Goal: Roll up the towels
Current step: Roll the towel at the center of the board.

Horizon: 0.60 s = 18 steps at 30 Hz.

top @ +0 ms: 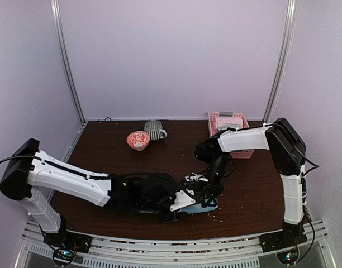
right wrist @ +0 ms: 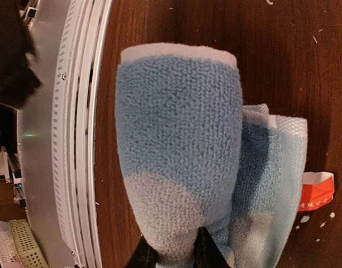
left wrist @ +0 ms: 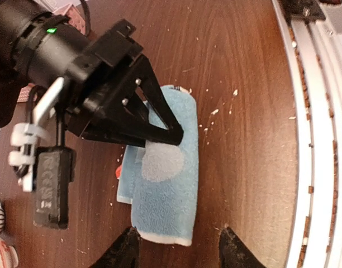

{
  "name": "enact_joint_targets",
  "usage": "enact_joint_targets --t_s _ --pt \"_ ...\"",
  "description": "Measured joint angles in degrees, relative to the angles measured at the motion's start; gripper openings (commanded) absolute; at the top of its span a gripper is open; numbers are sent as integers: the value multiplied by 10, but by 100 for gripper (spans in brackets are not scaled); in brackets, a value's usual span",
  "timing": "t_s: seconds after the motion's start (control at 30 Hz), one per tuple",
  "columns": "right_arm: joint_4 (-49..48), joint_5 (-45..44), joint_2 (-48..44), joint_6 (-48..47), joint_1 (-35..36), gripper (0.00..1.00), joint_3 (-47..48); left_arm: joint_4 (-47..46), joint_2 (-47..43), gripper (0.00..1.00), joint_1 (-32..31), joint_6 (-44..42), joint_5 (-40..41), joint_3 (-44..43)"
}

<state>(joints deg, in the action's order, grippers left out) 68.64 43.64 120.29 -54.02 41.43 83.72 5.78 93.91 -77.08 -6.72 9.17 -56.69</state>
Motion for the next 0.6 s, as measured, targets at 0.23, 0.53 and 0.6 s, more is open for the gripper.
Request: enact_joint_targets --t_s 0.23,0.53,0.6 --pt "59 24 29 -19 -3 17 19 4 117 50 -6 -90 71 -58" --pt "74 27 35 -19 -3 18 24 12 171 42 -7 -132 58 -99" --pt "79 27 38 -19 -3 18 26 18 182 34 -7 -131 51 -111"
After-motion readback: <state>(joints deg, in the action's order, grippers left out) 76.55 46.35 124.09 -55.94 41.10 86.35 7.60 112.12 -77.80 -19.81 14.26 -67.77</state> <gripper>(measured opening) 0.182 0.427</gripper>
